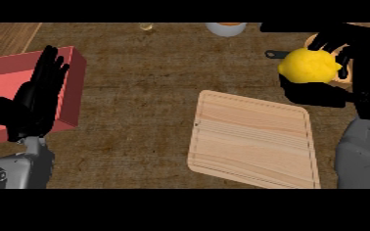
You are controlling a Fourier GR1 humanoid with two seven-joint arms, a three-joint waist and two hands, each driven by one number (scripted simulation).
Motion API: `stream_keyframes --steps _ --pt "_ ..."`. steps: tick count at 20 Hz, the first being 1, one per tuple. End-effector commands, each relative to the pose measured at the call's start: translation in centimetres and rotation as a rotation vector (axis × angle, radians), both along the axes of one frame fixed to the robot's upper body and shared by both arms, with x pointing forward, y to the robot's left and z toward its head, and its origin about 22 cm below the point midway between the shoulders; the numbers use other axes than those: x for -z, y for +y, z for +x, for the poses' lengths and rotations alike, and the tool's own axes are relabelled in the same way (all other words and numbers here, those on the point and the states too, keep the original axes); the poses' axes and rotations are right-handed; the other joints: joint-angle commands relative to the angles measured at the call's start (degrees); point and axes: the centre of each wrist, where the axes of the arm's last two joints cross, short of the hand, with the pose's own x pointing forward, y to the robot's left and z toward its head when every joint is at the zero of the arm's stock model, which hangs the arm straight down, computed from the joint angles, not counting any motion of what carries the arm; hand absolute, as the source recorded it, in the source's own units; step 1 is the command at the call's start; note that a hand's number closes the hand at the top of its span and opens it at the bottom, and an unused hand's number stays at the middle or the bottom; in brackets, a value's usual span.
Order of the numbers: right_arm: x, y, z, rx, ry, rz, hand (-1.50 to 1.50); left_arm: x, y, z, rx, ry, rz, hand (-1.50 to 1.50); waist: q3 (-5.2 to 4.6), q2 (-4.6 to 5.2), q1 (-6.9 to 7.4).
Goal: Pick the lemon from the cutting board and place it in the pot
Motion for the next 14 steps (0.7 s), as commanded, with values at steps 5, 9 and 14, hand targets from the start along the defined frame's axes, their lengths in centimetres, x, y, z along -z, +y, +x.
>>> stream_keyframes --steps 5,9,14 --pt "-2.5 -8.3 4.2 0.072 -0.063 0.115 1.50 0.3 0.8 -0.5 0.005 0.009 0.003 0.00 0.02 0.19 0.61" --pt "0.3 -10.5 4.1 0.090 -0.019 0.140 1.50 -1.3 0.9 0.0 0.006 -0.004 -0.004 0.00 0.03 0.05 0.28" --pt "3.4 -13.3 7.8 0.090 -0.022 0.252 1.50 0.1 -0.2 0.6 0.027 0.008 -0.007 0.00 0.03 0.22 0.55"
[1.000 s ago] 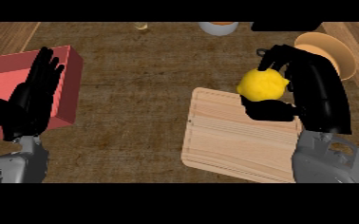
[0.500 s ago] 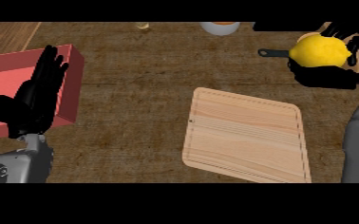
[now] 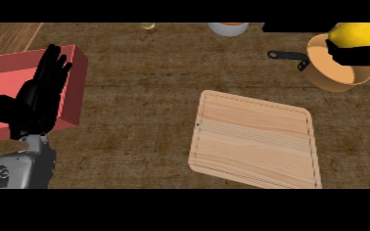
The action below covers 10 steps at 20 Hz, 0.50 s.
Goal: Pick the lemon from the cutting board and place it in the pot
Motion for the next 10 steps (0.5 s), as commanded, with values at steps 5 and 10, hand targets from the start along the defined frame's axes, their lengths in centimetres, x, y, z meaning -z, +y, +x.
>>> stream_keyframes --steps 5,10 --pt "2.9 -4.2 2.2 0.222 0.024 -0.384 1.50 -0.3 -0.5 0.4 0.034 -0.011 -0.009 0.00 -0.02 0.89 1.70" --pt "4.9 -7.6 4.4 0.273 0.090 -0.399 1.50 -0.7 0.4 0.5 0.047 -0.008 0.022 0.00 0.06 0.85 2.24"
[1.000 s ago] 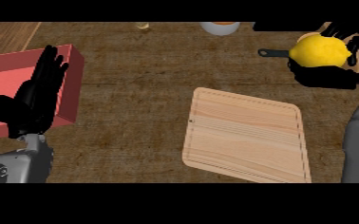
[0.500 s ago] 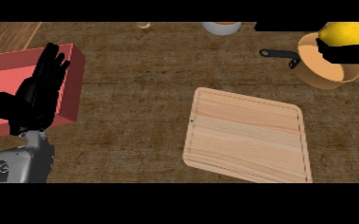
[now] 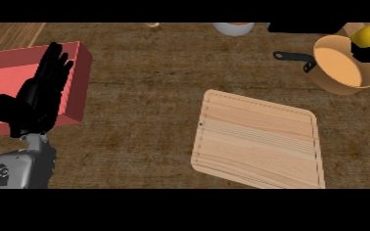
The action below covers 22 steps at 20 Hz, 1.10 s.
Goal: Pick the lemon from the cutting board and place it in the pot
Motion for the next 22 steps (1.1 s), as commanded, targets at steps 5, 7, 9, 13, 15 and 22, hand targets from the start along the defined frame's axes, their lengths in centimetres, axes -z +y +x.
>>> stream_keyframes --steps 5,7,9,13,15,22 --pt "3.3 -3.1 2.4 0.040 0.100 -0.030 1.50 -1.2 -0.9 -0.1 0.034 0.006 -0.004 0.00 0.09 0.17 1.07" --pt "4.2 -4.0 1.9 -0.003 0.107 0.108 1.50 -1.9 -1.7 0.5 0.006 -0.001 -0.014 0.00 0.14 0.13 0.64" --pt "4.7 -4.7 1.8 0.062 0.171 0.152 -1.50 -1.2 -0.4 1.0 0.022 -0.015 0.005 0.00 0.14 0.75 1.45" --pt "5.0 -4.7 2.0 -0.073 0.183 0.301 -1.50 0.9 -2.4 0.5 0.007 -0.003 -0.016 0.00 0.18 0.67 1.16" --pt "5.2 -4.2 2.3 -0.133 0.170 0.360 -1.50 -0.3 -2.4 0.4 0.012 -0.015 0.010 0.00 0.23 0.55 1.45" --pt "5.2 -6.1 1.3 -0.229 -0.143 0.612 -1.50 -0.9 -0.4 0.5 0.014 -0.010 0.009 0.00 0.29 0.45 0.72"
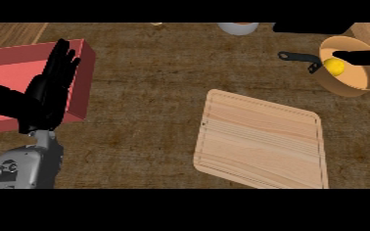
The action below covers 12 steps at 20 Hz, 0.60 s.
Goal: Pick the lemon from the cutting board and place it in the pot
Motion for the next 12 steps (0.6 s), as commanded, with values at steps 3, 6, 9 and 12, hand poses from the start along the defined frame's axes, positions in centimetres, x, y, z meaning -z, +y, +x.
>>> stream_keyframes --steps 3,6,9,12 --pt "-1.2 -3.1 -1.5 0.000 -0.203 0.203 -1.50 1.4 0.8 -1.2 0.001 0.014 -0.006 0.00 -0.06 -0.24 -0.41" --pt "-1.8 -4.9 -2.5 0.013 -0.217 0.280 -1.50 0.8 0.2 -0.4 -0.011 0.000 -0.014 0.00 -0.08 -0.23 -0.78" --pt "-2.5 -7.4 -4.5 0.012 -0.206 0.280 -1.50 -0.5 0.8 -0.2 -0.015 -0.007 -0.019 0.00 -0.07 -0.28 -0.65" --pt "-2.2 -9.7 -6.7 -0.001 -0.207 0.300 -1.50 -0.1 1.2 -0.6 -0.027 0.002 -0.016 0.00 -0.06 -0.35 -0.81"
